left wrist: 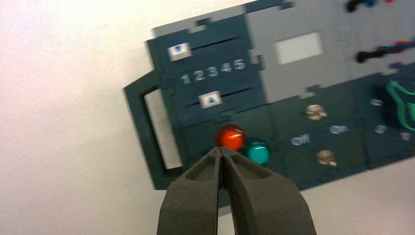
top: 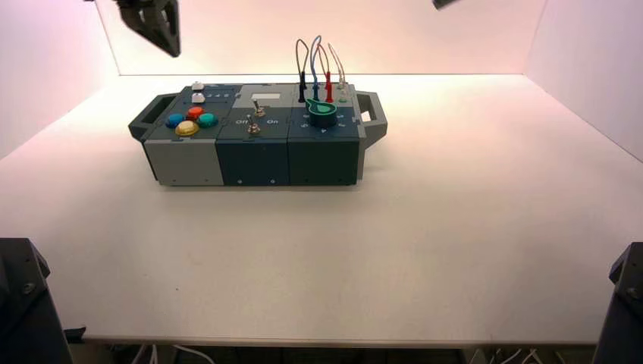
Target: Move the top slider to position 2.
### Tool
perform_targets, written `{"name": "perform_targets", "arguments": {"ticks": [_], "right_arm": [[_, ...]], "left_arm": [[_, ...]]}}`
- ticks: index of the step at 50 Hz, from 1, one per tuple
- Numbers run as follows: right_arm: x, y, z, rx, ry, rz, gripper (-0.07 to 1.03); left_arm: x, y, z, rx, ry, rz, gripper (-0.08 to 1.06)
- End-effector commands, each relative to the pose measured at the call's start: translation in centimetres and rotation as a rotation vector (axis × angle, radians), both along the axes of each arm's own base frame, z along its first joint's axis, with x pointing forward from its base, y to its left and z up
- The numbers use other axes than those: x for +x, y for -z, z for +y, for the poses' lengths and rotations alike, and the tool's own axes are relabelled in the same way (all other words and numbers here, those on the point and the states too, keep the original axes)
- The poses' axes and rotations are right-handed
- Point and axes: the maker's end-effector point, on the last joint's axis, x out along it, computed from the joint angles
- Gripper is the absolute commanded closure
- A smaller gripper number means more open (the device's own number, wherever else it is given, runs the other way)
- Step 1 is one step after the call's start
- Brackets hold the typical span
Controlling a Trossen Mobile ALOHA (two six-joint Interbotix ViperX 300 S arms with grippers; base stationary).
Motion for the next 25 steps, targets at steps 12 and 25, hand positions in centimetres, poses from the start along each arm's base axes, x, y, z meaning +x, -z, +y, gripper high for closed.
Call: {"name": "perform_targets", "arguments": {"ticks": [12,25], "right_arm": [[1.7,-3.1,2.2,0.042,-0.054,-0.1,0.98],[2.7,-3.4,4.3,0.033,-0.118,-0.13,0.98]], "left_arm": [[3.5,-1.0,0.9,0.015,0.011,-0.082,1.0],[5.2,0.5,1.0,0.02,0.002,-0.138,1.0]]}}
